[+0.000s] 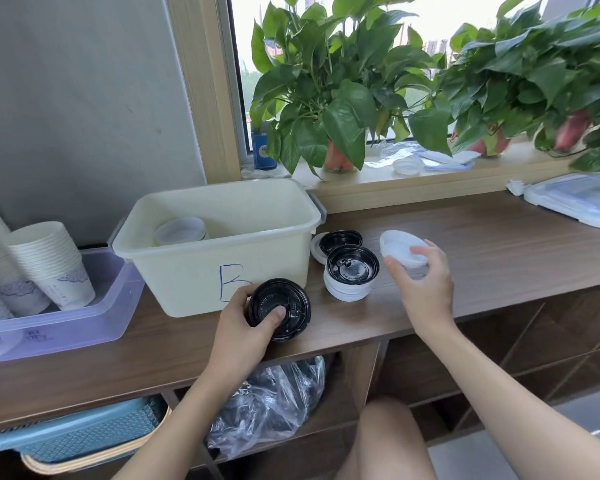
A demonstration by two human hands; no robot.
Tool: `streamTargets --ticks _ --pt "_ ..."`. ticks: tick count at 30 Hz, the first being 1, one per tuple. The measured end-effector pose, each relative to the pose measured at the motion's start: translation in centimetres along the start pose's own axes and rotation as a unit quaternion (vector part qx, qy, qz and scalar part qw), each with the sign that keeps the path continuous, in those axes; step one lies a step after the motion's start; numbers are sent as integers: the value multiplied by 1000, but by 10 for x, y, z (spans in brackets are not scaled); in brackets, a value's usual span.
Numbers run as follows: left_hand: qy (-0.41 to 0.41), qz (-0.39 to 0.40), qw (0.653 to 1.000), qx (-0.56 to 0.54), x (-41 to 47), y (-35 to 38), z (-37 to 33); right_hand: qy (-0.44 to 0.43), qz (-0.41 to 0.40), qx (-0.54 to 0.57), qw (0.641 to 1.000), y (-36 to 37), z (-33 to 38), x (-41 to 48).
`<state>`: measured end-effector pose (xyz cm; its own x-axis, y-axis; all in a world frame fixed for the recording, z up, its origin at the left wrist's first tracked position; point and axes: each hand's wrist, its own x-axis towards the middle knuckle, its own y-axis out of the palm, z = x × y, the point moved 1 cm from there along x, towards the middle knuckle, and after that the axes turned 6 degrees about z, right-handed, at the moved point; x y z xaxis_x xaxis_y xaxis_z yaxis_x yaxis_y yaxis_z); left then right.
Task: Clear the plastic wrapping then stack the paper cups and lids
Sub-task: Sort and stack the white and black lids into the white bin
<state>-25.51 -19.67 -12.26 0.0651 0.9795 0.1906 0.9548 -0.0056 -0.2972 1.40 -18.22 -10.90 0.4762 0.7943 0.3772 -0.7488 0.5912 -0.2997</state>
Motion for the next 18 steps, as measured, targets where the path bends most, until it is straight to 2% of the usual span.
streamTargets --ticks 4,9,12,15,18 --pt "4 2 1000 5 0 0 1 38 15 -112 993 -4 -23 -1" --pt "7 2 1000 12 0 -1 1 41 97 -263 959 2 -25 2" --pt "9 -1 1000 13 0 -1 1 50 105 -256 960 4 -19 1" --pt "9 -1 1000 10 0 -1 2 6 70 -223 972 8 -8 -1" --pt "11 -1 1000 6 0 -1 3 -10 65 -233 970 16 4 0"
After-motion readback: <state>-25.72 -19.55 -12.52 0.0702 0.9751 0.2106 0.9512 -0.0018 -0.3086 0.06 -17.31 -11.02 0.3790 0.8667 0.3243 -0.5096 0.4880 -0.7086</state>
